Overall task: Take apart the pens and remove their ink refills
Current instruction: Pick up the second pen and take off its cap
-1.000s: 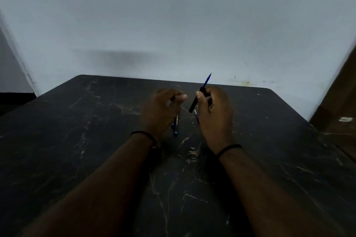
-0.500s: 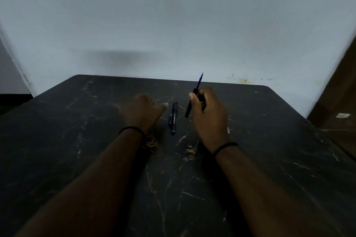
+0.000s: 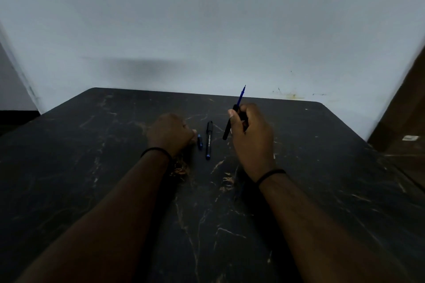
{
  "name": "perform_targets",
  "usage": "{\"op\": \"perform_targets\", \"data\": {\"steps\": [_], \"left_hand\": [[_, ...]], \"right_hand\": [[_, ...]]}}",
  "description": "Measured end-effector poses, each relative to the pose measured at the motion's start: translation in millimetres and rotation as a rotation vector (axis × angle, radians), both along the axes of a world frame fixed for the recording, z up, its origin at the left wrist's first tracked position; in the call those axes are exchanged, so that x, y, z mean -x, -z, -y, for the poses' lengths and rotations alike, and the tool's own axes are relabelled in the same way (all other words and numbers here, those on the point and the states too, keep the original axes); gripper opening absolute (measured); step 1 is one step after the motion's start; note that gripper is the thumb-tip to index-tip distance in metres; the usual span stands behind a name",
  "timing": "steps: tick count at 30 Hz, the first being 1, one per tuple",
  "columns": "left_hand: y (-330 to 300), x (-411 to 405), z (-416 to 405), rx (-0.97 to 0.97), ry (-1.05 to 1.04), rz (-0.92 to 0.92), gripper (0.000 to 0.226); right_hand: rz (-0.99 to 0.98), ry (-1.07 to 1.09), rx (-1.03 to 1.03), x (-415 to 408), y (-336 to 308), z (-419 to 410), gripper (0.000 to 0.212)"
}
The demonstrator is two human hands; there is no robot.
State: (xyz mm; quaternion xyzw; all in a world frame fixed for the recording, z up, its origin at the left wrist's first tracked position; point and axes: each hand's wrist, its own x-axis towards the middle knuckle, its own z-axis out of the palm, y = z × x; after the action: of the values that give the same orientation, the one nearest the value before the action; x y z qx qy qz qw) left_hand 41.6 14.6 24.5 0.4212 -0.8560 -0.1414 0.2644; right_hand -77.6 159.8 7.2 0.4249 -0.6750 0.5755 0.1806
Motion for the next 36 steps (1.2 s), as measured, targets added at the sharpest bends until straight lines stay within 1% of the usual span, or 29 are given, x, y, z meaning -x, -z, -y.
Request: {"op": "perform_targets", "data": {"steps": [2,4,6,8,12,14,15,17,18,20,22,24,25,27,31,36], "left_hand": [[0,3,-4,0.042,-0.010,0.023,0.046],[-1,5,-8,0.051,-0.010,0.068,0.052],[-2,6,-8,0.028,-0.003,0.168,0.050],[-3,7,-7,0.017,0.002,0.249,0.043],[-6,7,-9,0.001,-0.011,0.244,0.027],[-5,8,-8,0.003,-0.004,0.160,0.027],[-5,9,-7,-0.002,0.017,0.079,0.033],[-3,10,-7,-0.030,0.086,-0.142,0.044],[-4,11,-9,-0.062,0.118,-0.257,0.045],[-4,13,-12,-0.174,0.174,-0.469,0.042],[-5,15,-15,-0.354,0.207,-0.673,0.037],[-5,16,-17,-0.549,0.201,-0.832,0.028],[-6,15,-17,-0.617,0.192,-0.881,0.025],[-6,15,-17,-0.694,0.173,-0.949,0.027],[-7,13,-15,-0.771,0.165,-1.023,0.025],[-7,13,-16,-0.829,0.187,-1.068,0.024]], "right_hand": [[-0.005,0.007,0.001,0,1,1,0.015],[-0.018,0.020,0.002,1,1,2,0.017],[-0.024,0.031,0.000,2,2,2,0.016],[-0.017,0.032,-0.002,3,2,2,0.017],[-0.020,0.017,0.001,3,3,2,0.019],[-0.013,0.016,0.001,3,3,3,0.018],[-0.006,0.021,-0.004,3,3,3,0.017],[0.003,0.028,-0.025,4,3,3,0.015],[0.006,0.024,-0.040,4,3,3,0.016],[0.003,0.009,-0.070,5,3,3,0.020],[-0.027,-0.008,-0.105,5,4,3,0.024],[-0.048,-0.042,-0.151,6,5,4,0.026],[-0.063,-0.050,-0.177,7,6,5,0.028],[-0.094,-0.040,-0.211,8,8,6,0.031],[-0.098,-0.036,-0.210,10,9,7,0.022],[-0.098,-0.045,-0.209,9,9,6,0.020]]}}
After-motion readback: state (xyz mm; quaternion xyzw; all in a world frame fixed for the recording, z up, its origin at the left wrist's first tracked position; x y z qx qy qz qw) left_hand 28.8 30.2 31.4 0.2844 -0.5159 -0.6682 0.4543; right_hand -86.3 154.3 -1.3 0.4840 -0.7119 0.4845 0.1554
